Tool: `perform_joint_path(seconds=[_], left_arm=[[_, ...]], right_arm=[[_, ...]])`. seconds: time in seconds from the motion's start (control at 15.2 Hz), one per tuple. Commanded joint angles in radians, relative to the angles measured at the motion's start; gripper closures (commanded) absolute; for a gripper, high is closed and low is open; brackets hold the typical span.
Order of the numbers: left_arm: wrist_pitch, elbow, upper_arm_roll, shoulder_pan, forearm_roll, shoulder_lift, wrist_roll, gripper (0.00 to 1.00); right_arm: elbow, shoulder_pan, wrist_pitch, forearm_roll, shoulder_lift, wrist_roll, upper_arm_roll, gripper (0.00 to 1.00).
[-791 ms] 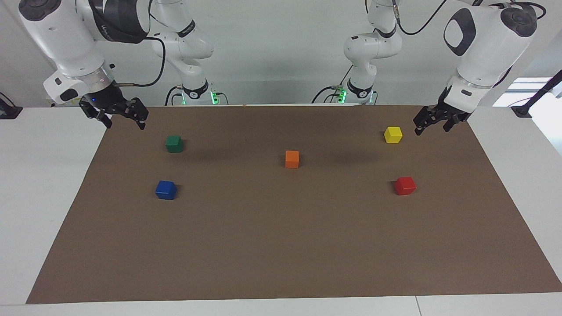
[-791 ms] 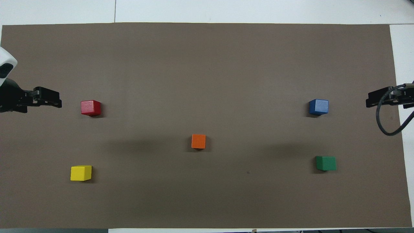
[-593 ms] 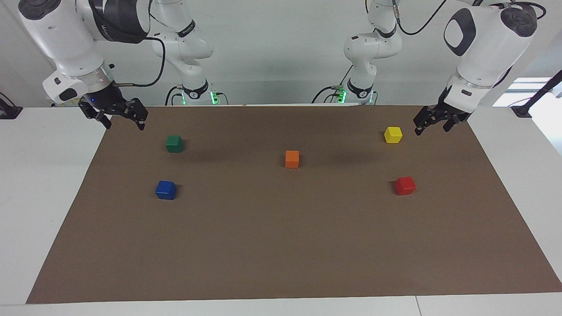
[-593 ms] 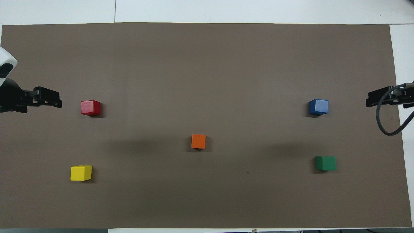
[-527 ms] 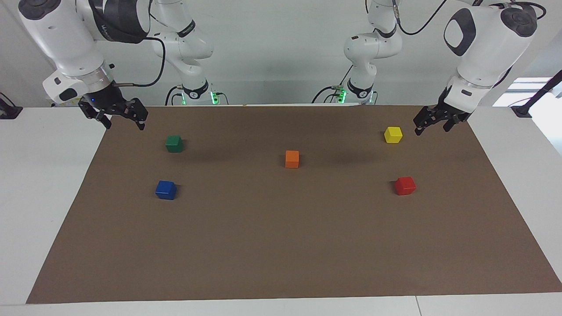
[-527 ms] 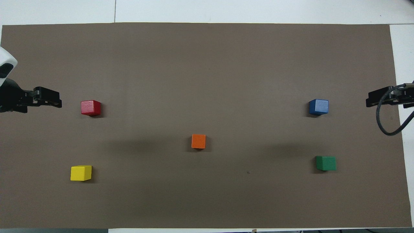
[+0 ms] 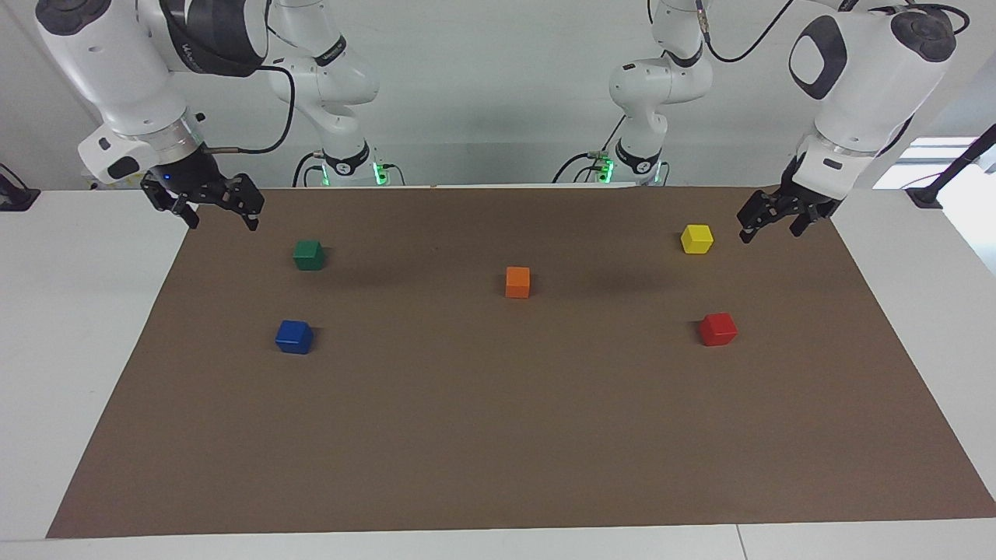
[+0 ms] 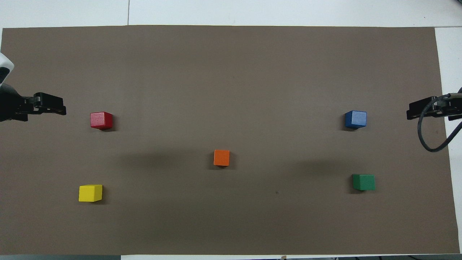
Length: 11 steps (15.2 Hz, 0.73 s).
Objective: Transfer red block to right arm and stack on blue block
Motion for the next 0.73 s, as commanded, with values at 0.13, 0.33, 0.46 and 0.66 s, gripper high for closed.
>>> perform_joint_path(seconds=[0.13, 0.33, 0.46, 0.66], left_arm=[[0.059, -0.031, 0.006, 0.001, -0.006, 0.055, 0.08, 0.0], [0.155, -0.096, 0.006, -0.002, -0.002, 0.078, 0.079, 0.0], [0.238, -0.147, 0.006, -0.001, 0.055, 0.101, 0.094, 0.0], [0.321, -0.179, 0.006, -0.002, 0.06, 0.151, 0.099, 0.0]], right_arm=[[-0.025, -0.01, 0.015, 0.052, -0.021, -0.012, 0.01, 0.0], [-0.034, -0.021, 0.018, 0.167, -0.024, -0.037, 0.009, 0.0], [-0.034, -0.022, 0.021, 0.238, -0.018, -0.089, 0.009, 0.0], [-0.034, -0.039, 0.022, 0.397, -0.003, -0.114, 0.007, 0.0]])
